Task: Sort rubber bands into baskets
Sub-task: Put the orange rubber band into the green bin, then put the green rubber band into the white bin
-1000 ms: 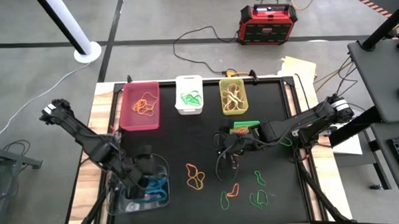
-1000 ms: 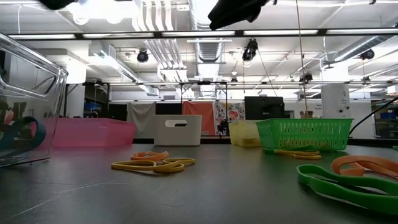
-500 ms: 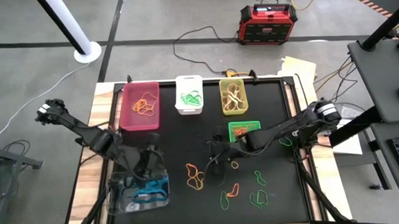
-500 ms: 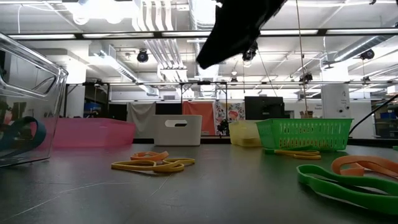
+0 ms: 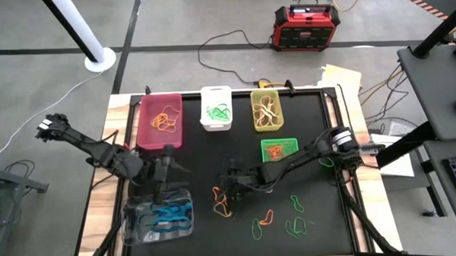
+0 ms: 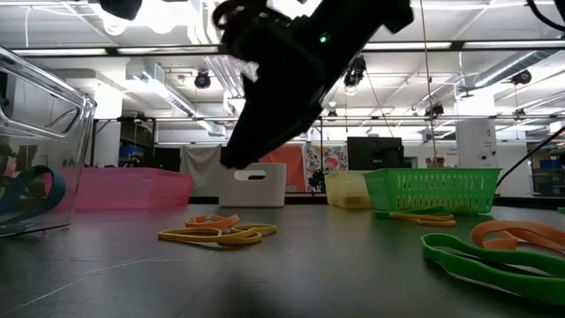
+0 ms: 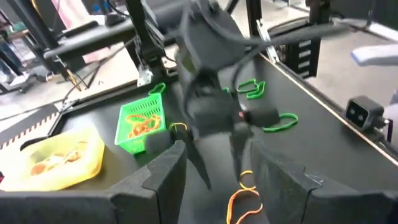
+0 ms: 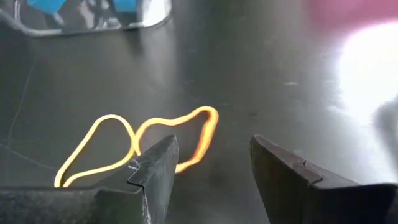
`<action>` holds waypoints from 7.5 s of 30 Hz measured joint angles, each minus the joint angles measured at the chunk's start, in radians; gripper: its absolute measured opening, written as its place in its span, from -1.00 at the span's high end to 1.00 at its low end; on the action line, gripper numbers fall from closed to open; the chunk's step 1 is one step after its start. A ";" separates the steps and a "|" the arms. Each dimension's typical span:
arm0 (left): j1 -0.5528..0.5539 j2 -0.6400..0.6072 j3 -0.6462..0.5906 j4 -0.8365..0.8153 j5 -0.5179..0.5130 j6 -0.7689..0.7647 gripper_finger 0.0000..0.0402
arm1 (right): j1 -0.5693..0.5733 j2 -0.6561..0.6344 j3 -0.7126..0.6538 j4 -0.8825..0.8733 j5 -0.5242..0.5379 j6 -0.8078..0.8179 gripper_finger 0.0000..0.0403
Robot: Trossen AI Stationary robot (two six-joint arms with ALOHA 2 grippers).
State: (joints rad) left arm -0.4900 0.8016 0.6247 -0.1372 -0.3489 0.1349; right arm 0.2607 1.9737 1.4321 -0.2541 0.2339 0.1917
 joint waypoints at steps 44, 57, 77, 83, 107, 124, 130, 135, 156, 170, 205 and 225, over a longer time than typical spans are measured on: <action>0.001 -0.018 0.062 0.051 -0.009 0.083 0.20 | -0.020 -0.028 0.063 -0.092 0.009 -0.053 0.96; 0.006 -0.010 0.070 0.045 -0.014 0.113 0.20 | -0.051 -0.317 0.009 -0.809 0.339 0.179 0.96; 0.051 0.056 0.069 0.036 -0.087 0.124 0.20 | -0.124 -0.596 -0.396 -0.806 0.317 0.604 0.57; 0.063 0.063 0.069 0.035 -0.087 0.124 0.20 | -0.122 -0.685 -0.429 -0.699 0.314 0.559 0.33; 0.069 0.029 0.069 -0.038 -0.158 0.136 0.20 | -0.117 -0.171 -0.025 -0.690 -0.115 0.059 0.29; 0.069 0.015 0.068 -0.070 -0.158 0.133 0.20 | -0.106 -0.075 -0.012 -0.712 -0.138 -0.022 0.32; 0.069 0.015 0.068 -0.070 -0.158 0.133 0.20 | -0.105 -0.019 -0.013 -0.712 -0.129 -0.028 0.35; 0.069 0.015 0.068 -0.070 -0.158 0.133 0.20 | -0.106 -0.007 -0.013 -0.712 -0.126 -0.020 0.43; 0.069 0.016 0.068 -0.074 -0.154 0.112 0.20 | -0.090 -0.076 0.015 -0.589 -0.130 -0.033 0.96; 0.069 0.016 0.066 -0.073 -0.095 0.091 0.20 | -0.075 -0.110 0.014 -0.699 -0.053 0.028 0.96; 0.069 0.016 0.066 -0.073 -0.095 0.118 0.20 | -0.088 -0.003 0.019 -0.743 0.000 -0.156 0.39; 0.069 0.016 0.066 -0.074 -0.095 0.119 0.20 | -0.106 0.038 0.021 -0.762 -0.077 -0.166 0.91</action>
State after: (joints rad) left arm -0.4210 0.8173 0.6903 -0.2108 -0.4435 0.2535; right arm 0.1552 2.0113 1.4532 -1.0163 0.1567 0.0260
